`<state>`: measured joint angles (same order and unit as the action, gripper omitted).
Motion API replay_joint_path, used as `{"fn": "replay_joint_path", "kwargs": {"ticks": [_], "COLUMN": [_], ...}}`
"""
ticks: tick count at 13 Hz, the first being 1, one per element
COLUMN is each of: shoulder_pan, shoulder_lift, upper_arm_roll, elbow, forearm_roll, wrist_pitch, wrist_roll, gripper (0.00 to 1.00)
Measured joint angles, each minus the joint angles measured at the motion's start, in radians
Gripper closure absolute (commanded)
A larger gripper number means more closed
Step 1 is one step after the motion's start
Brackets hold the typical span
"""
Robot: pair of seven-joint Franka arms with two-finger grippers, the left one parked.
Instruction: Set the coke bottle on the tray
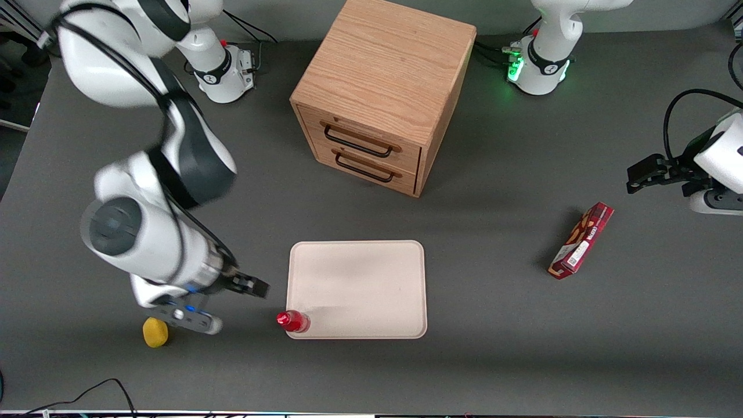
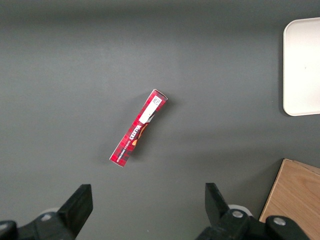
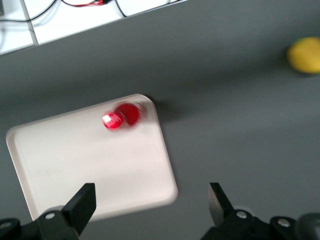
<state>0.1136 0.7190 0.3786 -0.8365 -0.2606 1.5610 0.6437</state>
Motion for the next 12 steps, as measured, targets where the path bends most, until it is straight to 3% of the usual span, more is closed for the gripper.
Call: {"fn": "replay_joint_path", "kwargs": {"ticks": [3,5,6,8,12], "shoulder_pan": [-0.057,-0.078,-0.081,-0.093,-0.101], "shoulder_lift": [-0.201,-0.334,-0.408,-0.559,-0.826], "upper_arm_roll": [-0.004,-0.096,-0.175,-0.286,-0.332], "elbow": [-0.052,-0.157,-0.237,-0.439,-0.862], "forearm_roll": [0.007,0.088,0.16,0.236,0.282], "wrist_pitch": [-0.192,-0.235,-0.228,-0.158,0.034], "wrist_roll": [-0.107,-0.219,-0.269,-0.356,-0.387], "gripper": [0.0,0.0,0.0,0.0,0.0]}}
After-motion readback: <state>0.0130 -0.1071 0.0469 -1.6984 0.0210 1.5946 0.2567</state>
